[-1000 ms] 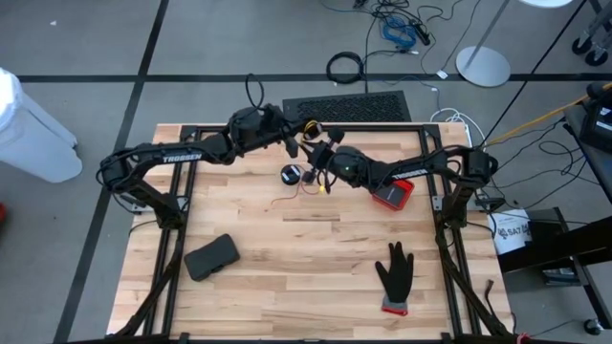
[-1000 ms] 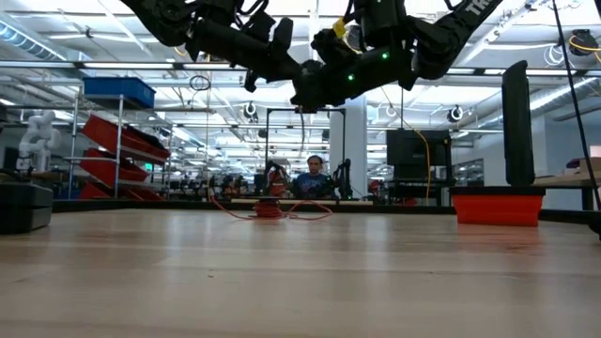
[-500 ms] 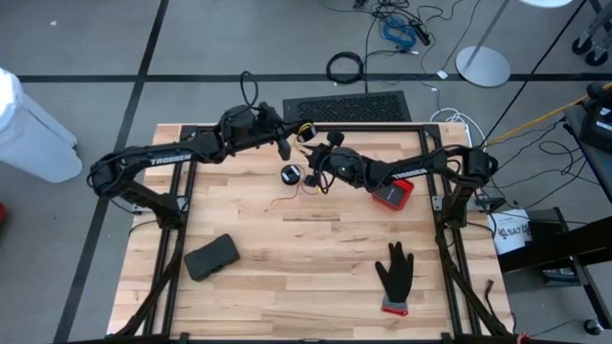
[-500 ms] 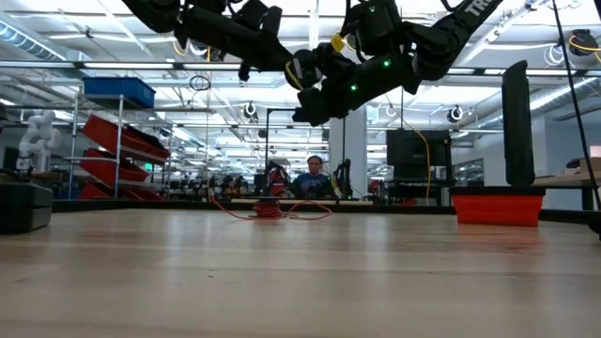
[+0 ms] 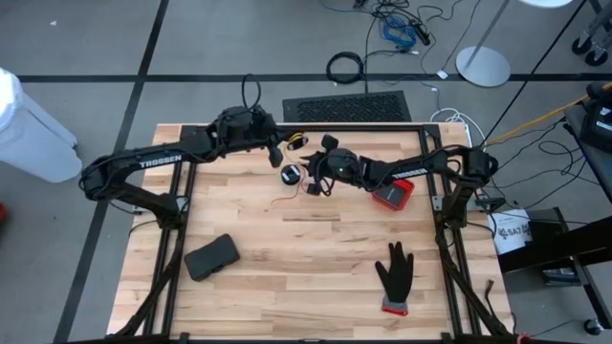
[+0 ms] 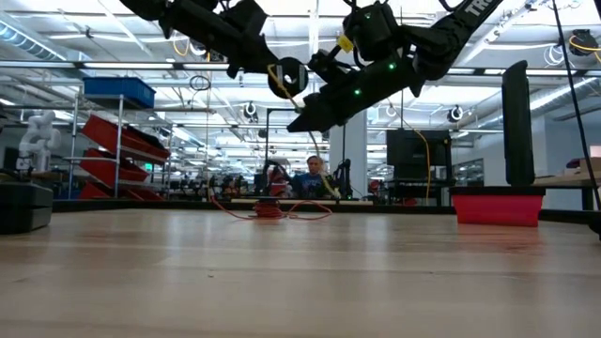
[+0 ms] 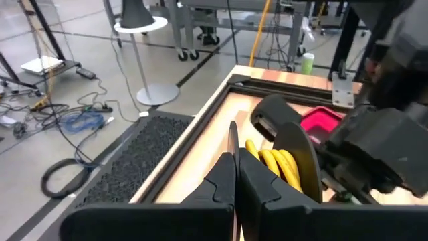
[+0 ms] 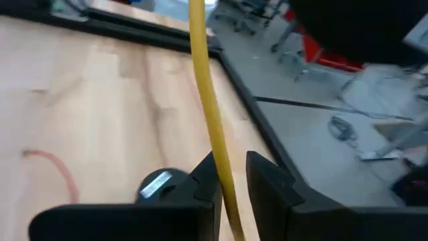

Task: Coil cords
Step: Coil the yellow wire onto the black spool

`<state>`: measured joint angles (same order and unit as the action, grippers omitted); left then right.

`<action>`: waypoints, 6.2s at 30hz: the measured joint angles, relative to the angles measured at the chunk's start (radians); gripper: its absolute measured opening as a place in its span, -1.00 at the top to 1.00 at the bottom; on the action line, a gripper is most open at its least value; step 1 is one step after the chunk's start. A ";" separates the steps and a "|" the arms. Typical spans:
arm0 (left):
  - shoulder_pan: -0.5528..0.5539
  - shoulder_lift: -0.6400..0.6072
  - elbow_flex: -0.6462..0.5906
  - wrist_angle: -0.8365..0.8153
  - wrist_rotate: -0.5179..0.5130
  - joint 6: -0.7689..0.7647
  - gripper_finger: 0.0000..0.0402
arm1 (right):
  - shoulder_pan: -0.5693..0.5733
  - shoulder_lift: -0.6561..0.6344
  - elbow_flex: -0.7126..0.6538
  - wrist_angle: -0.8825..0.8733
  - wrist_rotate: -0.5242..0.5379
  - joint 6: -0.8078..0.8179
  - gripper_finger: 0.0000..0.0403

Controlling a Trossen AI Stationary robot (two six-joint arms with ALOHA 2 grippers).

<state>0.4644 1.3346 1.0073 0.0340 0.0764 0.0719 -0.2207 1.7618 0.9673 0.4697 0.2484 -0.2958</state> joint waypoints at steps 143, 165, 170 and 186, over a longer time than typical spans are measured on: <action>-0.121 0.239 0.046 0.060 -0.185 0.064 1.00 | -0.159 0.349 -0.185 0.785 -0.250 0.249 0.46; -0.134 0.237 0.047 0.072 -0.173 0.038 1.00 | -0.160 0.364 -0.153 0.801 -0.166 0.176 0.46; -0.136 0.236 0.047 0.088 -0.176 0.014 1.00 | -0.161 0.364 -0.129 0.802 -0.169 0.177 0.46; -0.136 0.236 0.046 0.136 -0.156 -0.015 1.00 | -0.171 0.362 -0.120 0.832 -0.175 0.228 0.92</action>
<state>0.3283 1.5707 1.0534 0.1704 -0.0791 0.0566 -0.3912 2.1242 0.8471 1.3012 0.0731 -0.0676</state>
